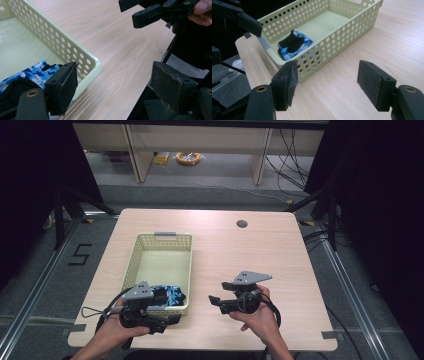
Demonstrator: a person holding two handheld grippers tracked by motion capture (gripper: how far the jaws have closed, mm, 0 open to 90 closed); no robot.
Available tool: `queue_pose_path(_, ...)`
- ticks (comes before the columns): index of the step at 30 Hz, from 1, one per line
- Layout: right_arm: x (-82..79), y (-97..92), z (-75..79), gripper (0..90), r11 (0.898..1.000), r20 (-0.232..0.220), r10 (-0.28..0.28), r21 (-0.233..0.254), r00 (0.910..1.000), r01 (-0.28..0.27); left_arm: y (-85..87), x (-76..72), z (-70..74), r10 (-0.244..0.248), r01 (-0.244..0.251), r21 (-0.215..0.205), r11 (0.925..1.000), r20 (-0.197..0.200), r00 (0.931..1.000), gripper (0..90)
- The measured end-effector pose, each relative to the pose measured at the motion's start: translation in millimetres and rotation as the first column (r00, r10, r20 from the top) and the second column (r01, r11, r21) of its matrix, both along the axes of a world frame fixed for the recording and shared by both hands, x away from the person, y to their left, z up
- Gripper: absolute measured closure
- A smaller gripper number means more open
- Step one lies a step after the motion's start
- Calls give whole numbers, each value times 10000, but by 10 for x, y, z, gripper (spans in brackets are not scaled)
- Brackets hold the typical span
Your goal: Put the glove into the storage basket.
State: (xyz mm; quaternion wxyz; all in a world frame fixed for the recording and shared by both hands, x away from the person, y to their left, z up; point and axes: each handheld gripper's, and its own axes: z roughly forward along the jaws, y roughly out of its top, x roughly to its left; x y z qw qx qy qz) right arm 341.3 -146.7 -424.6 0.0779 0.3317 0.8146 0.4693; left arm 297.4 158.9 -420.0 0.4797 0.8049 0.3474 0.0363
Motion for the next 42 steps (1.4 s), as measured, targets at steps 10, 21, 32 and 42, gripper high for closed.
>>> queue_pose_path(10,-87,-147,-94,327,9998,224,-49,186,9997,45,-139,-123,-71,-424,389,441,9983,817,9958,213)
queue_pose_path(21,-203,-258,-219,322,9997,-24,-197,118,9998,197,-259,-278,-255,-883,848,521,9950,698,9936,213)
queue_pose_path(32,-297,-335,-361,314,9995,-213,-285,-148,9994,282,-248,-412,-422,-1170,1077,912,9900,1036,9877,213)
queue_pose_path(42,-460,-398,-440,298,9991,-423,-424,-15,9982,424,-180,-444,-580,-1080,978,1166,9883,847,9905,212)
